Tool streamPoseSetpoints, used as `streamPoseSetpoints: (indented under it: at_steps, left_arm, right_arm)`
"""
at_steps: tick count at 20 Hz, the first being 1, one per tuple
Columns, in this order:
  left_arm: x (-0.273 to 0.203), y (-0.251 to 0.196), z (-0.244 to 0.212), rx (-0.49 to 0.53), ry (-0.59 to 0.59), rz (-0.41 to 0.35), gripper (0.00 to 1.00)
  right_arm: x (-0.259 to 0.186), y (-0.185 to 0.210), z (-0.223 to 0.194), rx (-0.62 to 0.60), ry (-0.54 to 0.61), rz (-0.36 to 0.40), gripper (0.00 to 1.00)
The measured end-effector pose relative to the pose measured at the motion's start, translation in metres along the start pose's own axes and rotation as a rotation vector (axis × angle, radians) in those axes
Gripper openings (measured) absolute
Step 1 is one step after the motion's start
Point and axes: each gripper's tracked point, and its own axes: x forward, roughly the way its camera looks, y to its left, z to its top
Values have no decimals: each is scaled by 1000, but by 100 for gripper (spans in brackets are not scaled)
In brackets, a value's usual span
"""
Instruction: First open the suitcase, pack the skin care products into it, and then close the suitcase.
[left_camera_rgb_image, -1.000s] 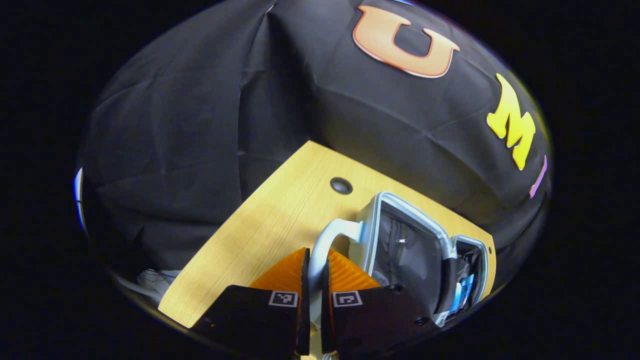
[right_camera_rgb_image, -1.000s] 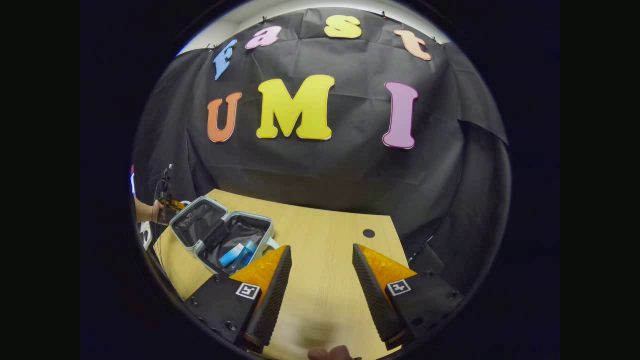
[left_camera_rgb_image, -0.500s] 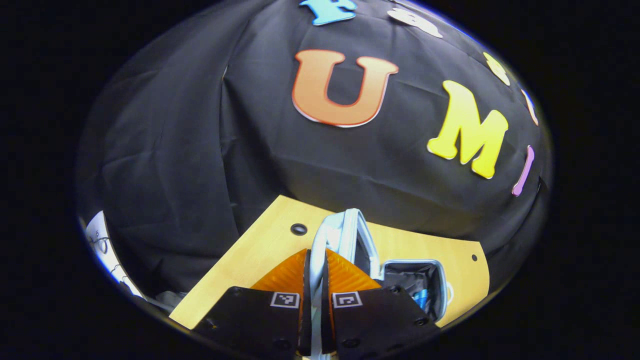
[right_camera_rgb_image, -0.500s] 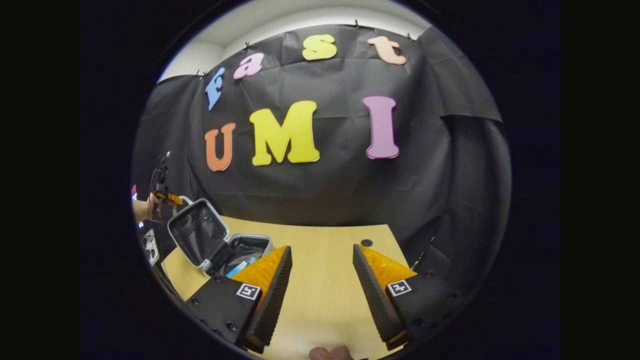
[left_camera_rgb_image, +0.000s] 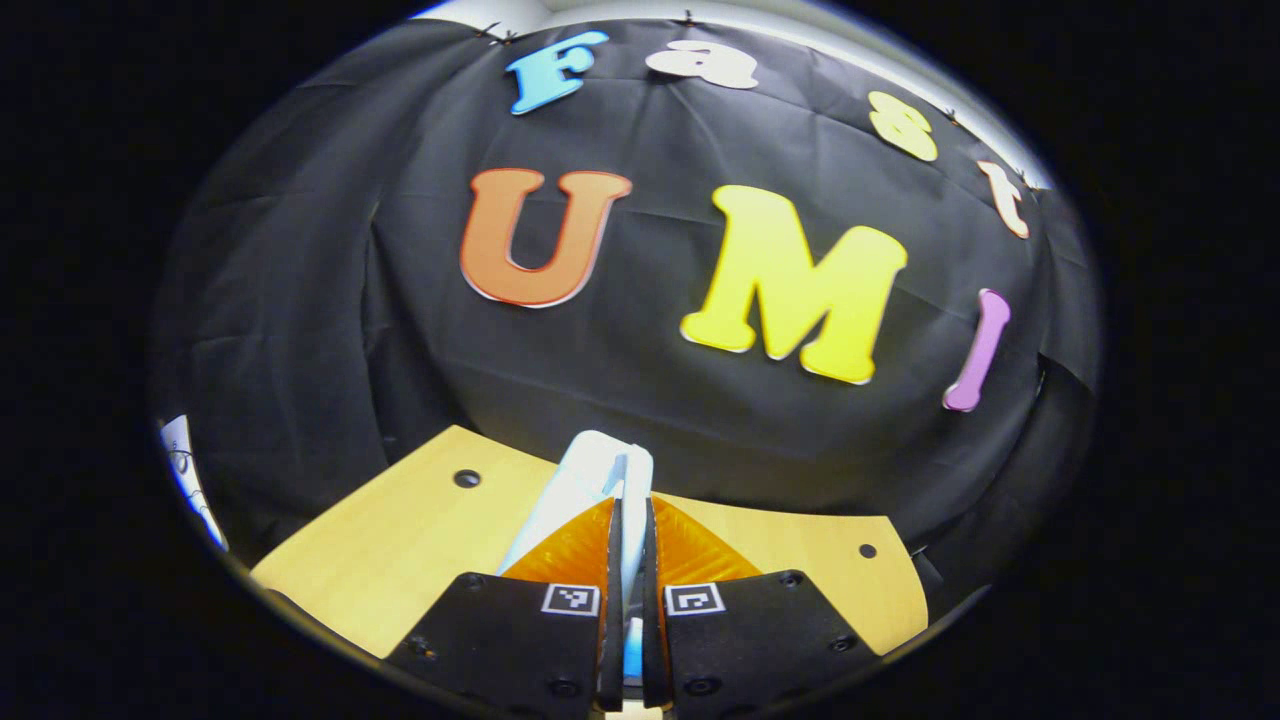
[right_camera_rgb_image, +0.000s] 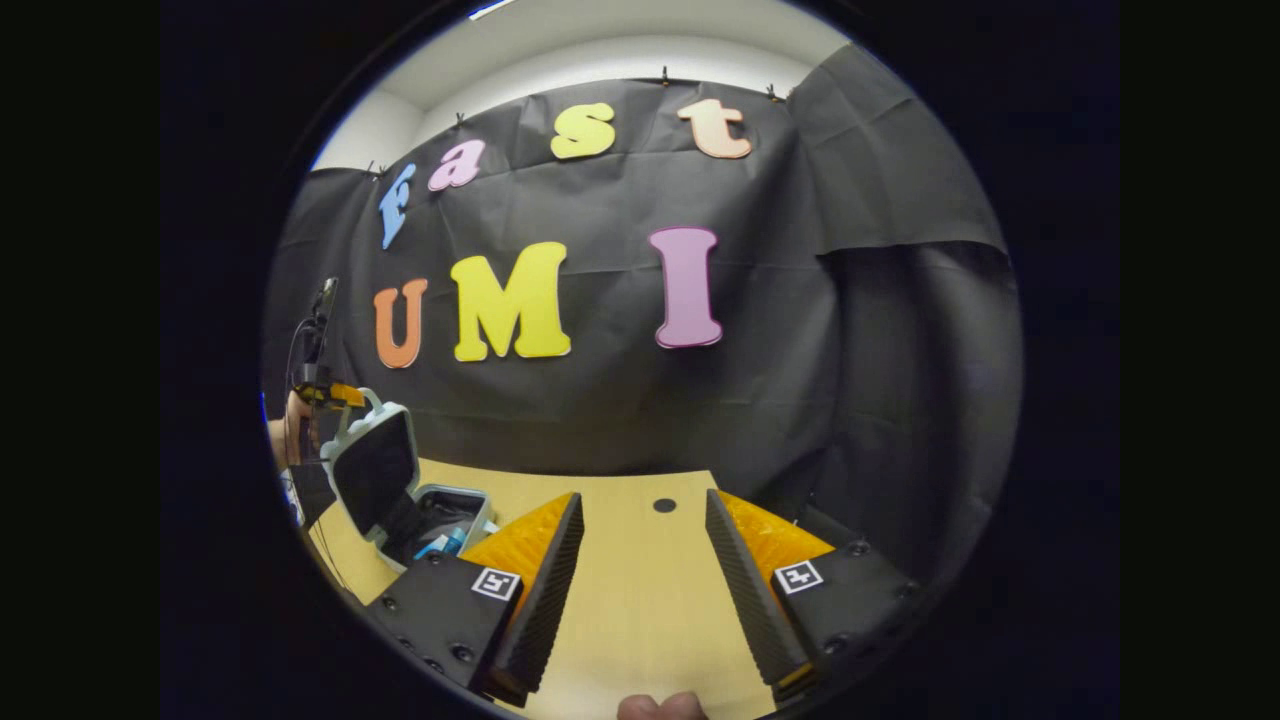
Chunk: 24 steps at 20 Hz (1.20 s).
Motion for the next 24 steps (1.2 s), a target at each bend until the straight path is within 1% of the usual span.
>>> streamPoseSetpoints:
  at_steps: [3, 5, 7, 9, 11, 14, 15, 16, 18, 21, 22, 24]
  left_arm:
    - [10, -58, -30, 70, 5, -44, 10]
    - [19, -87, -57, 72, 29, -76, 10]
    - [24, -108, -83, 87, 46, -88, 10]
    - [32, -121, -105, 135, 52, -95, 10]
    - [39, -132, -129, 172, 59, -107, 10]
    - [52, -144, -161, 185, 94, -117, 10]
    - [56, -145, -170, 187, 105, -118, 10]
    - [60, -148, -179, 190, 120, -119, 10]
    - [69, -151, -199, 202, 155, -113, 10]
    - [79, -152, -215, 204, 179, -106, 10]
    - [81, -153, -219, 205, 181, -107, 10]
    - [83, -156, -229, 226, 190, -103, 10]
  right_arm:
    - [-10, -26, 2, -11, 0, -51, 74]
    - [-13, -41, -4, -44, 23, -83, 75]
    - [-18, -58, -1, -58, 21, -125, 75]
    - [-21, -72, 3, -65, 11, -167, 75]
    - [-21, -76, -5, -69, 36, -177, 75]
    - [-19, -80, -14, -103, 76, -183, 75]
    - [-19, -81, -14, -114, 81, -185, 72]
    - [-19, -83, -15, -124, 85, -187, 76]
    - [-19, -86, -18, -138, 98, -192, 75]
    - [-21, -92, -21, -145, 112, -205, 72]
    - [-22, -94, -21, -144, 114, -210, 74]
    - [-23, -97, -24, -138, 123, -217, 74]
